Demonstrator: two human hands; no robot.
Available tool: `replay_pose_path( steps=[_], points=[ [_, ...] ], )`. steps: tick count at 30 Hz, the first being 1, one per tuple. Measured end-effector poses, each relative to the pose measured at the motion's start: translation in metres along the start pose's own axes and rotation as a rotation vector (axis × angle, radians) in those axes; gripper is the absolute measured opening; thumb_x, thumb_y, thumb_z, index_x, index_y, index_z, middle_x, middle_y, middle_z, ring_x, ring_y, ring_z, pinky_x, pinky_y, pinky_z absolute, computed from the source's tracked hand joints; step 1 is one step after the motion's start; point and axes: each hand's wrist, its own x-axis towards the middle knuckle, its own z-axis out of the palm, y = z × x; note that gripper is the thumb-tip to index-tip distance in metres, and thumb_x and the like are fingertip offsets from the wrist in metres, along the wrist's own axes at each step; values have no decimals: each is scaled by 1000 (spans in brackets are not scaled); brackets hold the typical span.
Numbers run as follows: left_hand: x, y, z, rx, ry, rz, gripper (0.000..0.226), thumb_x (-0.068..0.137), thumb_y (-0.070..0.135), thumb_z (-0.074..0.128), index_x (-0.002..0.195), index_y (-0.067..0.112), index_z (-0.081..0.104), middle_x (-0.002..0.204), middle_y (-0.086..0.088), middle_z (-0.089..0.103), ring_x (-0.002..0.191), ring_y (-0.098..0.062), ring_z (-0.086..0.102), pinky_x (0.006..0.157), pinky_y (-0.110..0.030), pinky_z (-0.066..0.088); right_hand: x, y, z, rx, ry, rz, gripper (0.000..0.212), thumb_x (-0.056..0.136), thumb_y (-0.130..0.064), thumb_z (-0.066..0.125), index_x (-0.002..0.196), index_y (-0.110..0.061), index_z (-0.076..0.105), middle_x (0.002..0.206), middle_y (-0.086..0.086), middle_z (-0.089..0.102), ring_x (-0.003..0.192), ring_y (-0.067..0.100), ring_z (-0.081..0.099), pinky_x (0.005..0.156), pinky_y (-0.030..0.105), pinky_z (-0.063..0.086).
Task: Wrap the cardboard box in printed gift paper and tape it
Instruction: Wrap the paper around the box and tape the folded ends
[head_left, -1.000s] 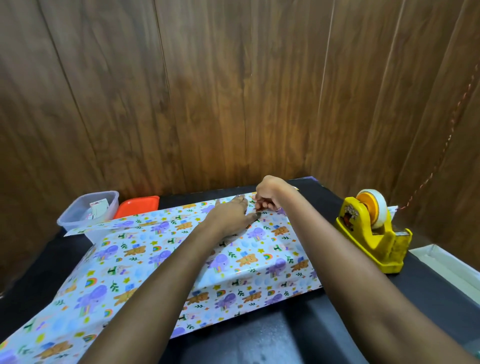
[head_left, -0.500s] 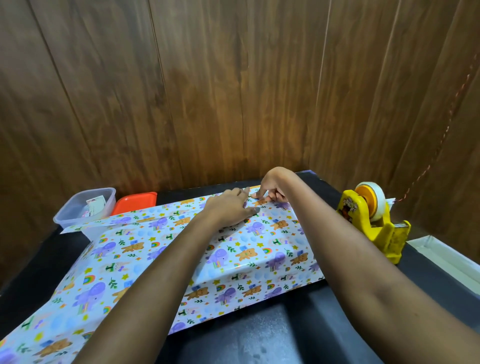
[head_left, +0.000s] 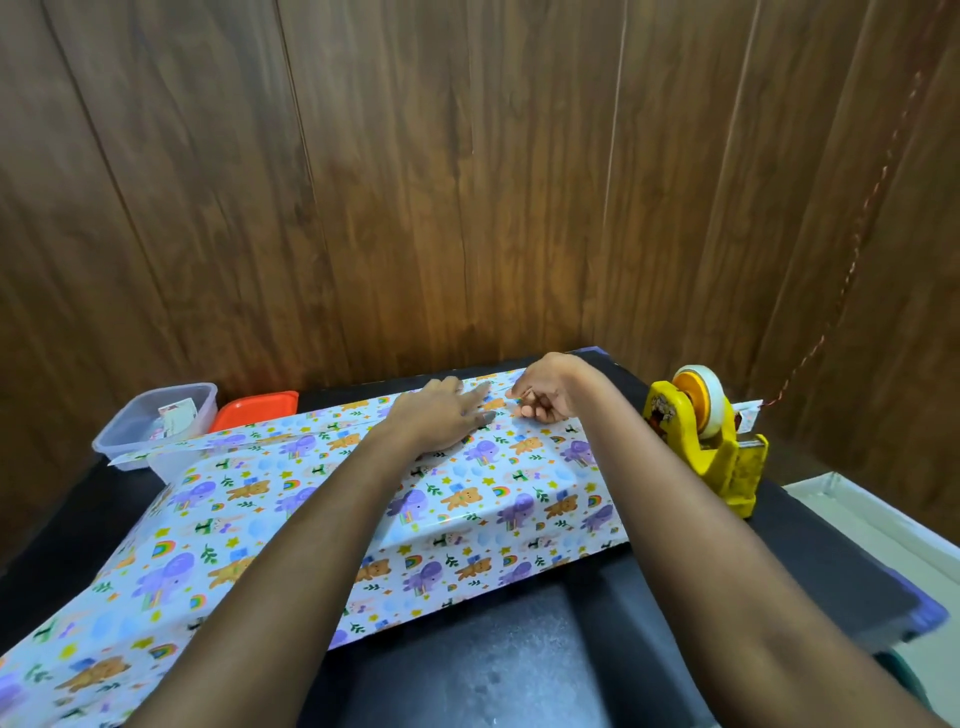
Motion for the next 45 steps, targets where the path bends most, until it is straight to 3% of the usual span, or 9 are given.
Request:
replay_pose_path(
  steps=[7, 13, 17, 20, 23, 28, 33, 37, 45],
  points=[
    [10, 14, 0, 108, 46, -54, 65, 95, 58, 20, 139, 14, 38, 137, -6, 33, 127, -24, 29, 94, -42, 36, -23, 13, -12, 98, 78, -166, 7, 93, -5, 50, 94, 2, 50, 68, 19, 57, 50, 18, 49, 48, 24, 36],
    [13, 16, -1, 61, 43, -80, 66, 95, 58, 21, 126, 7, 48, 133, -7, 34, 123, -24, 32, 95, -42, 37, -33, 39, -50, 123, 376, -212, 13, 92, -10, 52, 83, -1, 54, 69, 14, 61, 54, 21, 53, 48, 25, 37],
    [14, 18, 1, -44, 17, -125, 72, 93, 61, 22, 129, 3, 45, 140, -8, 30, 129, -24, 28, 100, -44, 36, -54, 83, -94, -326, 851, -51, 29, 91, -20, 49, 112, -5, 61, 120, 15, 58, 116, 35, 51, 87, 36, 44],
    [7, 27, 0, -51, 40, -130, 69, 95, 58, 23, 141, 8, 33, 148, -8, 24, 134, -27, 23, 104, -44, 33, -68, 124, -121, -372, 769, 161, 40, 96, -31, 47, 125, -5, 56, 138, 16, 46, 130, 35, 36, 102, 44, 33],
    [1, 40, -5, -32, 127, -84, 63, 97, 54, 24, 140, 11, 36, 149, -7, 25, 133, -27, 28, 100, -42, 34, -70, 144, -131, -113, 503, 98, 38, 95, -24, 55, 117, 6, 56, 117, 18, 57, 110, 33, 54, 91, 39, 44],
    [-7, 64, -15, -23, 170, 13, 63, 96, 55, 23, 140, 12, 37, 149, -3, 29, 131, -23, 34, 96, -39, 38, -73, 148, -128, 337, 529, -7, 23, 82, 6, 62, 102, 16, 59, 107, 19, 63, 98, 31, 62, 85, 36, 51],
    [-16, 70, -19, -17, 210, 40, 59, 97, 53, 24, 140, 14, 37, 144, -2, 37, 127, -21, 38, 89, -35, 39, -93, 139, -134, 300, 558, -37, 18, 87, 0, 60, 104, 5, 63, 93, 11, 57, 84, 19, 53, 62, 25, 43],
    [-21, 69, -20, -11, 208, 28, 59, 97, 52, 24, 141, 14, 36, 145, -2, 37, 128, -21, 38, 90, -36, 40, -95, 166, -124, 364, 425, 61, 18, 94, -3, 49, 78, -5, 58, 63, 4, 46, 52, 11, 36, 34, 13, 30],
    [-30, 63, -18, -51, 223, 25, 56, 98, 47, 27, 142, 13, 35, 146, -1, 36, 129, -20, 38, 90, -35, 40, -75, 199, -98, 677, 552, -77, 35, 92, -28, 59, 64, -8, 52, 59, 7, 56, 54, 16, 49, 53, 25, 37]
  ],
)
